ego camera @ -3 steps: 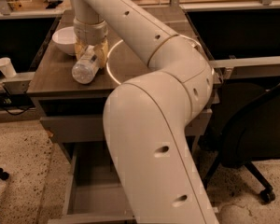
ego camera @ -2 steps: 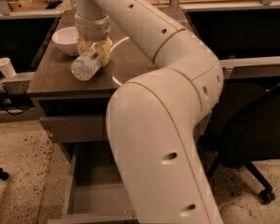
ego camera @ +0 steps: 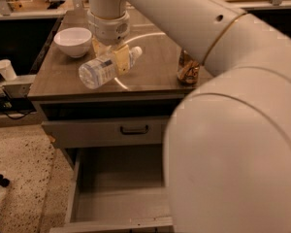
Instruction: Place blue plastic bottle into middle drawer
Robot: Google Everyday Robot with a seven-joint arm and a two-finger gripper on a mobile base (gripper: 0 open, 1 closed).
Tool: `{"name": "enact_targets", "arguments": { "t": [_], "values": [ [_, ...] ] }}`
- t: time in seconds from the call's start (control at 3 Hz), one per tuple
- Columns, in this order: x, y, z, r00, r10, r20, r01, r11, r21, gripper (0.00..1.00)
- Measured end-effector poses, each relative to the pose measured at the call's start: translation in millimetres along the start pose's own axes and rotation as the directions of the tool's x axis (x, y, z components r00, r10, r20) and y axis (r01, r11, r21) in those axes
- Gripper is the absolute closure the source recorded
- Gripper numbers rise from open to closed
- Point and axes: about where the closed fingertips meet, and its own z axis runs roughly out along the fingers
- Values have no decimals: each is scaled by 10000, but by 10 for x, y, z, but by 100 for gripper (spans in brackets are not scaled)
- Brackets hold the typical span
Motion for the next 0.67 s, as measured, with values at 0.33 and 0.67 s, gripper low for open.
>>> {"name": "enact_targets", "arguments": {
  "t": [0.33, 0.67],
  "values": [
    [-252, 396, 99, 9902, 1393, -5, -1392, 9889, -526, 100],
    [-288, 539, 369, 9776, 2098, -181, -2105, 9714, -1099, 100]
  ]
}}
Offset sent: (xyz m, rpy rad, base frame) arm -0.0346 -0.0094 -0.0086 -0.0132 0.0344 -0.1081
